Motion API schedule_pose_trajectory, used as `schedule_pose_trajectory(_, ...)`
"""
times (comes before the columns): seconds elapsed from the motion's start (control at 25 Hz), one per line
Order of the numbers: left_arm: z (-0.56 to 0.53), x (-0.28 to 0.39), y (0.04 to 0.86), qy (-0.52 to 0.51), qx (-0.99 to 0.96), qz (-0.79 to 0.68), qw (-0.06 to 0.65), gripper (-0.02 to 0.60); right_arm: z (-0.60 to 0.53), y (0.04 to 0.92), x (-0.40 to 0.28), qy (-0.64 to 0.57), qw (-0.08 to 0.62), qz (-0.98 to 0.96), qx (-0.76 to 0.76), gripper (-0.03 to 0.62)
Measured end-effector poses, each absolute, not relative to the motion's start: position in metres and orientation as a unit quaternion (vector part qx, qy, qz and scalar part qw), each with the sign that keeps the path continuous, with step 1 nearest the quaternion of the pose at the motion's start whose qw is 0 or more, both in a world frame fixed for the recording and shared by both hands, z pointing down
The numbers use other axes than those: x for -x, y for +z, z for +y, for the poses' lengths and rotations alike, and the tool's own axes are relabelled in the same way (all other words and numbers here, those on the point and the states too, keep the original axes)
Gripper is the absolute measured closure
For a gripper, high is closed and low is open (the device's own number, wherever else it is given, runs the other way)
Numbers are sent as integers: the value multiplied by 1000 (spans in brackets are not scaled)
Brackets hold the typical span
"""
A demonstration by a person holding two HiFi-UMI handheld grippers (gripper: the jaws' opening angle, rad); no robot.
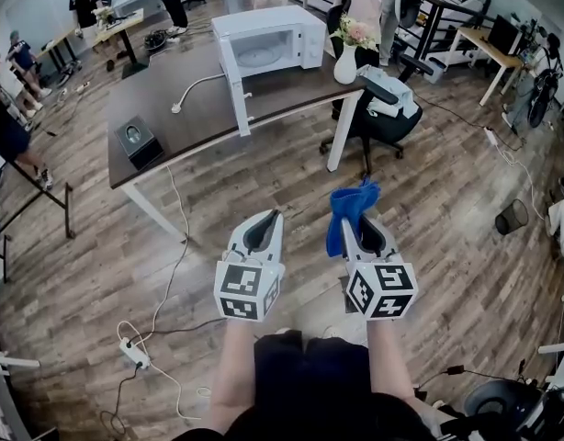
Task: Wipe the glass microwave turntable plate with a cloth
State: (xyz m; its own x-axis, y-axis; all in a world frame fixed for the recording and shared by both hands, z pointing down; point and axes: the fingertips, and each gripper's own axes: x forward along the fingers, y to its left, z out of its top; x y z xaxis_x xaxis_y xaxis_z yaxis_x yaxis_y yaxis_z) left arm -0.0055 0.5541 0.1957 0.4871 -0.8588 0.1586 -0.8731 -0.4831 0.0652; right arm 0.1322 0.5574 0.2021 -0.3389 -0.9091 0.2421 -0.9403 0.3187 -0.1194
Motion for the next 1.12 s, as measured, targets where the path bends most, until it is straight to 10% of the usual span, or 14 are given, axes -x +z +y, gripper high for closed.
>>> schedule_pose_trajectory(1.12, 433, 20, 226, 73, -849, -515, 86, 569, 436, 234, -120, 154, 77, -814, -555, 507)
